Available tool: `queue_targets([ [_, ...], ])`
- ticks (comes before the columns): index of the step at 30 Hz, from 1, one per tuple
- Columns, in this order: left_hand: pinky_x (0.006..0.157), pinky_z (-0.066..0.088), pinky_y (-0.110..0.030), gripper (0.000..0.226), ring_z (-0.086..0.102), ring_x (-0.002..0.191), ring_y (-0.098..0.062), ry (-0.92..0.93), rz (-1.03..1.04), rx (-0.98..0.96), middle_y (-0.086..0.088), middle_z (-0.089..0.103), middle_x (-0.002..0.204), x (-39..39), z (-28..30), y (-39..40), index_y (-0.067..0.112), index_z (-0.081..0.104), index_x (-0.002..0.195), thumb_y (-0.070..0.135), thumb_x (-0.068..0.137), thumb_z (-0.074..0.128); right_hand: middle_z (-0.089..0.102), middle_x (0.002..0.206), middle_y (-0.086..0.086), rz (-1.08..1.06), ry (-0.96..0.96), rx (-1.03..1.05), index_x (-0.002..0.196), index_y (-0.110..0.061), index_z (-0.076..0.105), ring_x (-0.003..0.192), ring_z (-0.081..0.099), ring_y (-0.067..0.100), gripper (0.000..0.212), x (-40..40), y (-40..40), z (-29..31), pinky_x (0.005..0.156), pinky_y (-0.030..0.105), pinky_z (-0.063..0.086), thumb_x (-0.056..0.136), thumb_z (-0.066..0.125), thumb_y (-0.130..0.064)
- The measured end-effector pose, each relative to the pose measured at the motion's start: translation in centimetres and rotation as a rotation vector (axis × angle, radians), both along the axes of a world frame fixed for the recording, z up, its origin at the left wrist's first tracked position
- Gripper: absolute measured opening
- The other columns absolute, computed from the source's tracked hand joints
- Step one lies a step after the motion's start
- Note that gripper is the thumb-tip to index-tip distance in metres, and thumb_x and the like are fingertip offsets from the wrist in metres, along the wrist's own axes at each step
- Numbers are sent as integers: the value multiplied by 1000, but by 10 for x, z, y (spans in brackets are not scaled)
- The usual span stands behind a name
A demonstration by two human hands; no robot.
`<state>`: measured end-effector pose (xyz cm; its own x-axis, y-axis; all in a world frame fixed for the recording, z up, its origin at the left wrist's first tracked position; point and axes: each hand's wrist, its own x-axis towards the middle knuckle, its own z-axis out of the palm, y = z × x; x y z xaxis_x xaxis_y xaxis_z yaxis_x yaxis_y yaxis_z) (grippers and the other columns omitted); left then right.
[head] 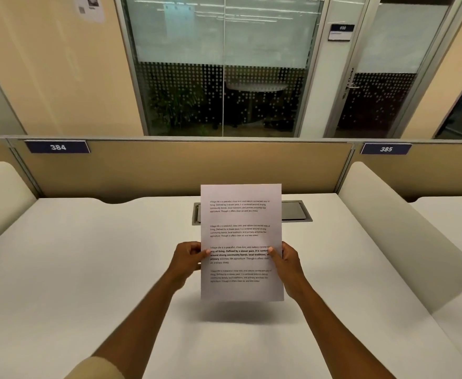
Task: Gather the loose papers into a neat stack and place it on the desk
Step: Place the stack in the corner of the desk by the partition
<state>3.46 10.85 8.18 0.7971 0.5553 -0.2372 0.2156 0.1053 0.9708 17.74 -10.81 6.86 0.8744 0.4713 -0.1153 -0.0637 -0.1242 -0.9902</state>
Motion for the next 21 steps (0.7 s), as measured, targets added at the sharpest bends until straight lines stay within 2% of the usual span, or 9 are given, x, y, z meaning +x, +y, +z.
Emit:
queue_targets([
  [3,83,58,-52,20,69,97,-43,20,104,11,-26,72,104,-3,-11,-10,-12,67,102,2,89,66,72,103,6,-3,20,-57,111,-13,60,86,71,26,18,-3,2,-8,67,33,59,98,52,-23],
  [6,85,56,-59,17,69,96,-45,60,164,60,-25,73,101,-7,-18,-14,-9,69,98,4,87,69,71,105,6,-16,49,-96,115,-13,59,88,71,26,21,-6,4,-17,77,41,61,98,53,-23],
  [16,83,59,-54,11,72,88,-38,171,252,96,-19,75,95,-20,-32,-13,-1,74,93,7,84,72,69,110,11,-29,133,-159,109,-6,62,97,67,31,18,-13,8,-38,91,46,55,99,50,-13],
  [21,79,61,-45,5,72,80,-32,236,281,129,-15,76,94,-24,-34,-13,4,74,87,8,84,72,73,97,6,-49,141,-218,95,-12,70,91,70,31,10,-12,10,-43,87,47,58,92,60,-12],
])
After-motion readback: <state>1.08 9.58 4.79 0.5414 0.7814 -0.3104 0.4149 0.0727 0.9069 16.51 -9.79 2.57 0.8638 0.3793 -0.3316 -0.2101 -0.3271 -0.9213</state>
